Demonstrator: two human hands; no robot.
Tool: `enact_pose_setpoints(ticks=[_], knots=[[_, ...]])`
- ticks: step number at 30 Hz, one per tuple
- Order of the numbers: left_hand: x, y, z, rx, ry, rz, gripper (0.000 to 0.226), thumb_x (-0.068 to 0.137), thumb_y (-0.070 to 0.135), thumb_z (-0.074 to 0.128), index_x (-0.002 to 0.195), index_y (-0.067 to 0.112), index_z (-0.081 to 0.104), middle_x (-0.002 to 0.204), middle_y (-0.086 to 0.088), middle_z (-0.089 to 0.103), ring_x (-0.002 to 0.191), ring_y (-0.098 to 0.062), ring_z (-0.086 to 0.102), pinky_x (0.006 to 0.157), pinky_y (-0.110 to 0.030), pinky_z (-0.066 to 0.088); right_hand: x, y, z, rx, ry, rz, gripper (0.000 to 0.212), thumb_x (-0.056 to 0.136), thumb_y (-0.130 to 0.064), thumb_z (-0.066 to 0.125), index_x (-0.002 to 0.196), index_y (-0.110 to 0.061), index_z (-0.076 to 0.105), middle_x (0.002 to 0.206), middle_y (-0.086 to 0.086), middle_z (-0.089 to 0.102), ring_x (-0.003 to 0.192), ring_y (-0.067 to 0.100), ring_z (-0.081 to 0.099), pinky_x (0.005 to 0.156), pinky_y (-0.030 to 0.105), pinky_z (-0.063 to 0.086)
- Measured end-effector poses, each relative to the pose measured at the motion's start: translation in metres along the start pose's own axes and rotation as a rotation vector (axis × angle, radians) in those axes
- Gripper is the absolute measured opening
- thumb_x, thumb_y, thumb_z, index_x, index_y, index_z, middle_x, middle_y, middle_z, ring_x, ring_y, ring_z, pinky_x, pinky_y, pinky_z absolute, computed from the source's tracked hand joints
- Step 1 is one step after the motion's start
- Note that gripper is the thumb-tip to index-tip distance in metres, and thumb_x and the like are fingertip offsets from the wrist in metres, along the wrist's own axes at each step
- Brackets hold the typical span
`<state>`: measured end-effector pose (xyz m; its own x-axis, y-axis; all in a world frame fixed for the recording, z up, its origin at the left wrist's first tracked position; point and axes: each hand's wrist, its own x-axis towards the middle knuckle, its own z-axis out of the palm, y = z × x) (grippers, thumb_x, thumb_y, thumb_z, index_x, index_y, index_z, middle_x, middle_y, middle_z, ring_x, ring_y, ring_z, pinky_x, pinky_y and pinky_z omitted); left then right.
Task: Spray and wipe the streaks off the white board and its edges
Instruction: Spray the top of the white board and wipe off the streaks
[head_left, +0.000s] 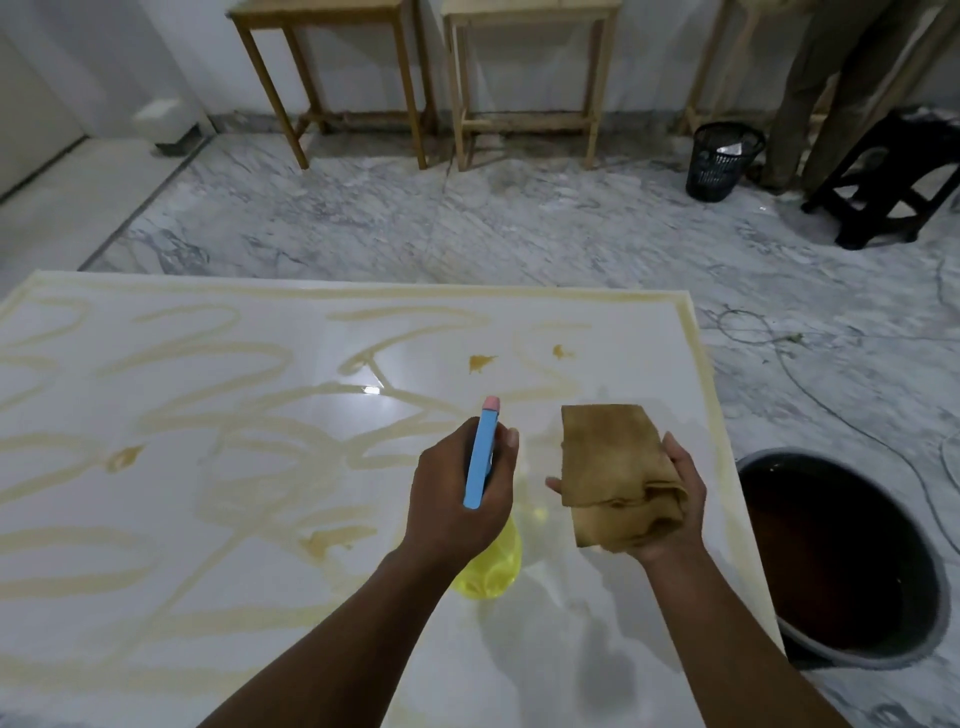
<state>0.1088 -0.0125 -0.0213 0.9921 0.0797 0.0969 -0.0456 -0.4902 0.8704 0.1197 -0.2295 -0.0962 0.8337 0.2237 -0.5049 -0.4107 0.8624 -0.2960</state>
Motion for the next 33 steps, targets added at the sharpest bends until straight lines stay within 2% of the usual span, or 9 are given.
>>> enact_pose_setpoints(ticks=[4,6,10,12,14,17,20,24,33], knots=[[0.04,0.007,0.009,-0.013,0.032,-0.003,0.032,0.1,0.047,0.058,0.086,0.018,0.062,0.07,-0.011,0.066,0.06,-0.034,0.07,0.061,-0.056,0.057,0.052,-0.057,0.029,-0.353,0.178,-0.085,0.05,0.092,-0.047,0.049,0.122,-0.013,0.069,0.117,0.019,0.064,0.099,0.036,0.062,0.099,0.062,0.044],[0.057,0.006,0.012,-0.023,0.044,-0.016,0.031,0.101,0.044,0.059,0.085,0.017,0.062,0.07,-0.012,0.065,0.06,-0.035,0.069,0.06,-0.055,0.056,0.086,-0.091,0.046,-0.592,0.268,-0.15,0.048,0.09,-0.046,0.052,0.123,-0.014,0.066,0.104,0.02,0.066,0.087,0.035,0.064,0.084,0.047,0.052],[0.084,0.0,0.018,-0.028,0.074,-0.022,0.026,0.102,0.041,0.06,0.085,0.021,0.062,0.068,-0.011,0.064,0.06,-0.035,0.067,0.06,-0.055,0.056,0.164,-0.142,0.065,-1.24,0.326,-0.349,0.043,0.093,-0.048,0.049,0.135,-0.037,0.052,0.091,0.019,0.066,0.074,0.035,0.064,0.067,0.04,0.052],[0.093,-0.005,0.022,-0.029,0.108,-0.045,0.024,0.102,0.039,0.06,0.084,0.023,0.061,0.069,-0.012,0.064,0.061,-0.036,0.067,0.061,-0.055,0.056,0.204,-0.151,0.055,-1.583,0.28,-0.421,0.047,0.095,-0.044,0.048,0.142,-0.039,0.044,0.111,0.01,0.065,0.099,0.032,0.064,0.084,0.042,0.05],[0.1,-0.011,0.027,-0.033,0.129,-0.072,0.021,0.101,0.038,0.062,0.086,0.023,0.062,0.073,-0.012,0.066,0.062,-0.037,0.068,0.062,-0.056,0.057,0.24,-0.149,0.035,-2.069,0.218,-0.365,0.057,0.095,-0.048,0.044,0.149,-0.034,0.033,0.148,0.008,0.044,0.14,0.032,0.036,0.11,0.054,0.03],[0.106,-0.017,0.031,-0.031,0.119,-0.089,0.02,0.101,0.038,0.062,0.087,0.024,0.063,0.075,-0.012,0.067,0.062,-0.037,0.068,0.061,-0.056,0.058,0.268,-0.137,0.006,-2.53,0.16,-0.397,0.063,0.097,-0.056,0.031,0.154,-0.03,0.021,0.165,0.001,0.012,0.152,0.029,0.001,0.116,0.064,0.005],[0.108,-0.021,0.033,-0.012,0.109,-0.077,0.027,0.101,0.038,0.062,0.086,0.016,0.064,0.07,-0.012,0.065,0.059,-0.036,0.067,0.058,-0.055,0.055,0.272,-0.136,0.0,-2.591,0.098,-0.627,0.058,0.101,-0.052,0.025,0.153,-0.026,0.026,0.164,0.003,0.019,0.152,0.029,0.008,0.118,0.062,0.01],[0.111,-0.028,0.038,0.006,0.099,-0.073,0.021,0.101,0.037,0.061,0.086,0.022,0.063,0.071,-0.01,0.066,0.059,-0.034,0.068,0.06,-0.054,0.056,0.276,-0.127,-0.006,-2.601,0.107,-0.672,0.057,0.099,-0.047,0.021,0.15,-0.023,0.032,0.158,0.004,0.031,0.147,0.03,0.022,0.115,0.057,0.021],[0.093,-0.038,0.038,0.014,0.079,-0.149,0.025,0.1,0.041,0.061,0.087,0.019,0.064,0.072,-0.01,0.067,0.062,-0.035,0.07,0.062,-0.055,0.056,0.262,-0.088,-0.003,-2.498,-0.063,-0.666,0.059,0.098,-0.039,0.021,0.154,-0.024,0.03,0.164,0.0,0.023,0.153,0.026,0.009,0.122,0.048,0.006]])
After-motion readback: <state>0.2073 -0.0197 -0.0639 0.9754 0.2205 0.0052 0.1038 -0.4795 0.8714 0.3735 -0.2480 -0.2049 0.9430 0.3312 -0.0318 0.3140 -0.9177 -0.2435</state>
